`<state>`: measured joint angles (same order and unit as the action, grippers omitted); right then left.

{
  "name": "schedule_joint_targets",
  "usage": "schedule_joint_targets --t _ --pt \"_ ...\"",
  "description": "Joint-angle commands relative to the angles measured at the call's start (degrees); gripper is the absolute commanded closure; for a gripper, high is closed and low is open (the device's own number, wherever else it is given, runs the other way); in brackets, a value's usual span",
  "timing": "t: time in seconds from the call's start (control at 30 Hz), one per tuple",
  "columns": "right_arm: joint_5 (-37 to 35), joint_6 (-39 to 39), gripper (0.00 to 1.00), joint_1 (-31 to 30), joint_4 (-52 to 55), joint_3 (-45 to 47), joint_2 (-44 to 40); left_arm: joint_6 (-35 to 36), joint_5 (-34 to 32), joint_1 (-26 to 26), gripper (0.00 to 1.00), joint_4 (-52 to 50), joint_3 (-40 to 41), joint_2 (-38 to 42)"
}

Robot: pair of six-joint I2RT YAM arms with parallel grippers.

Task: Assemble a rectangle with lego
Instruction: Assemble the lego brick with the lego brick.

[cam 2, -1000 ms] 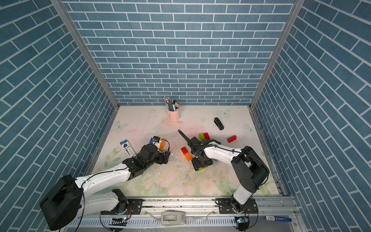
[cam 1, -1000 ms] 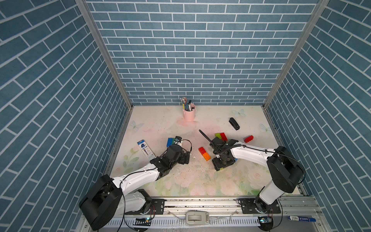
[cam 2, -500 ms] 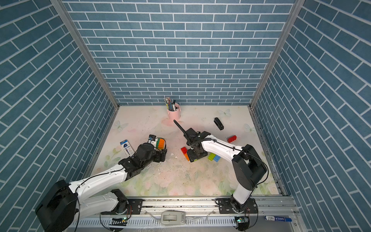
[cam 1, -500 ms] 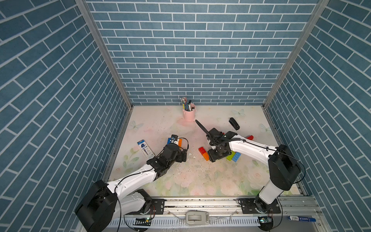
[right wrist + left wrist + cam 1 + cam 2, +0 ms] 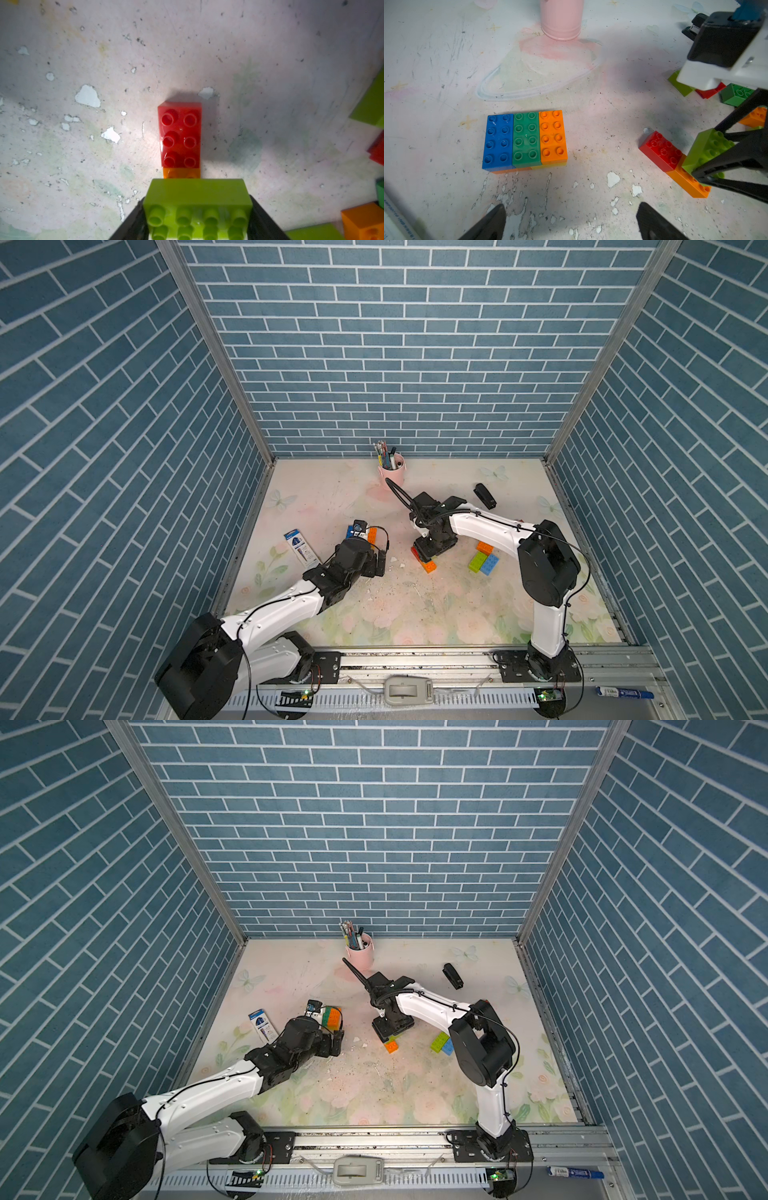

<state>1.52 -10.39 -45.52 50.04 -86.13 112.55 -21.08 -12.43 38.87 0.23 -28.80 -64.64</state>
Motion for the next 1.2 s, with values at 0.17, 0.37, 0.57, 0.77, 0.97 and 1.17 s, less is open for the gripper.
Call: schedule_joint_targets --t 0.17,0.37,0.57,0.77,0.97,1.17 --pt "1.29 3.98 0.67 0.93 3.46 -3.51 2.74 1.14 -0.5 -0.29 0.01 -0.68 -0.1 -1.51" --pt "2.04 3.91 0.68 1.16 3.75 -3.97 3.36 1.27 -0.29 -0.29 0.01 -0.05 0.19 -1.58" --pt "2.39 3.71 0.69 1.24 3.66 -4.32 3.9 1.22 -0.05 -0.29 0.01 0.38 0.49 -1.44" --pt "2.36 3.52 0.69 1.14 3.78 -4.74 4.43 1.31 0.08 -0.29 0.01 0.57 0.74 -1.29" --pt "2.44 3.45 0.7 1.24 3.75 -5.2 4.87 1.27 0.29 -0.28 0.01 1.05 0.77 -1.44" --pt "2.44 3.27 0.7 1.24 3.91 -5.68 5.56 1.3 0.35 -0.29 0.01 1.26 0.88 -1.42"
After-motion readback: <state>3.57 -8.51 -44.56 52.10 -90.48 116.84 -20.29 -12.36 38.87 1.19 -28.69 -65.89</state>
